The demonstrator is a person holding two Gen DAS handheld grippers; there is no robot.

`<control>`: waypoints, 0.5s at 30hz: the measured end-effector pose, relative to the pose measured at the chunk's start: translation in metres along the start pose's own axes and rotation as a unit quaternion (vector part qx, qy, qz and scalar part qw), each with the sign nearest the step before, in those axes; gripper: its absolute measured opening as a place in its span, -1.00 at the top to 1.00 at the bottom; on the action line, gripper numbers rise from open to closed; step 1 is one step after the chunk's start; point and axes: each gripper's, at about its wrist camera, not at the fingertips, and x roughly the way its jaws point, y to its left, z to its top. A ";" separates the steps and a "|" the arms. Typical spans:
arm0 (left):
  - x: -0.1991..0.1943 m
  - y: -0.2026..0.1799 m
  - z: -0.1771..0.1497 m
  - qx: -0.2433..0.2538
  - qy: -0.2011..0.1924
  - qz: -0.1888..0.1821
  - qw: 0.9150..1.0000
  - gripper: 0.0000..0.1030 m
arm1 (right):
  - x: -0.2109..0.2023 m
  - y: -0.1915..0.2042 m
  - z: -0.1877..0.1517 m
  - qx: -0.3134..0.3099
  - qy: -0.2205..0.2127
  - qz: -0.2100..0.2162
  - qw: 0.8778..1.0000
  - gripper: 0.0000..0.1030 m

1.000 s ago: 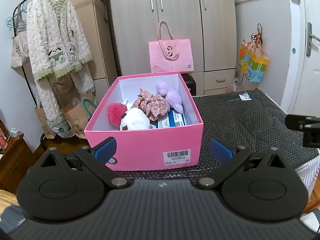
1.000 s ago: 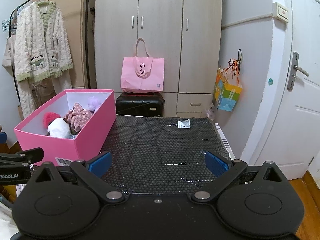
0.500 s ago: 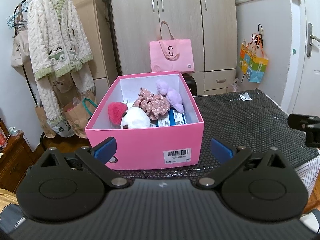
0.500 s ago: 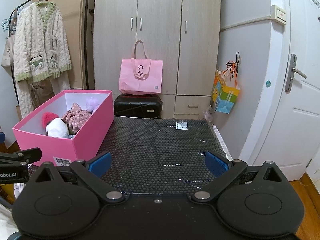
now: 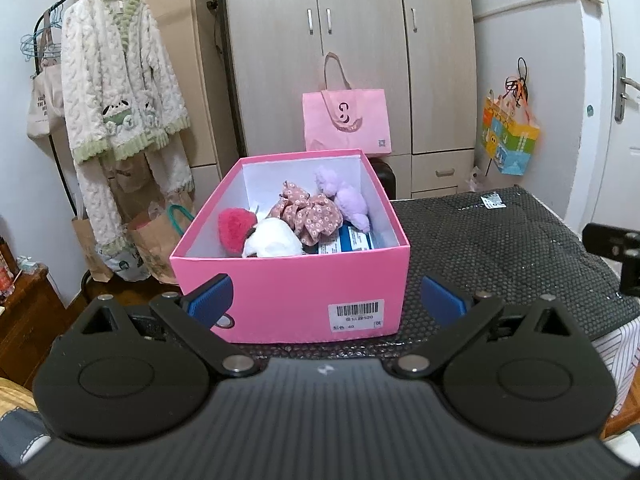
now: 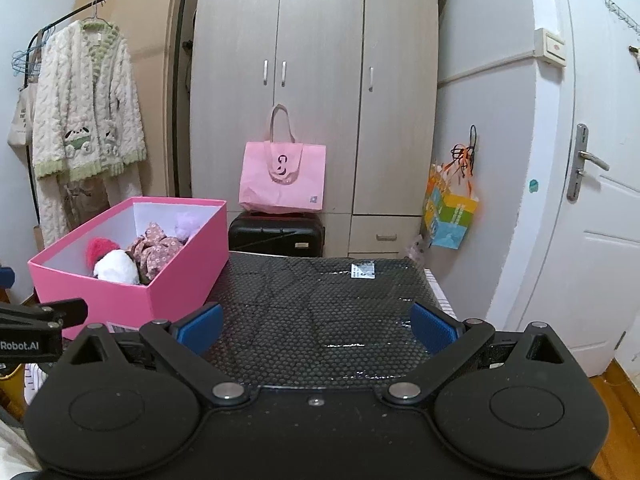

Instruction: Organize soft objects

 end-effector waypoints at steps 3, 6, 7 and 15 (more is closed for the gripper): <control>0.000 0.000 -0.002 -0.002 -0.004 0.005 1.000 -0.98 | -0.002 0.000 -0.001 -0.002 -0.005 -0.011 1.000 -0.97; 0.000 -0.001 -0.004 0.000 -0.010 0.009 1.000 -0.98 | -0.001 0.000 -0.002 -0.002 -0.003 -0.015 1.000 -0.97; 0.000 -0.002 -0.004 0.002 -0.012 0.010 1.000 -0.98 | 0.000 0.000 -0.001 0.000 -0.001 -0.015 1.000 -0.97; -0.002 -0.006 -0.004 0.006 -0.018 0.010 1.000 -0.98 | 0.002 -0.002 -0.001 0.003 0.004 -0.018 1.000 -0.97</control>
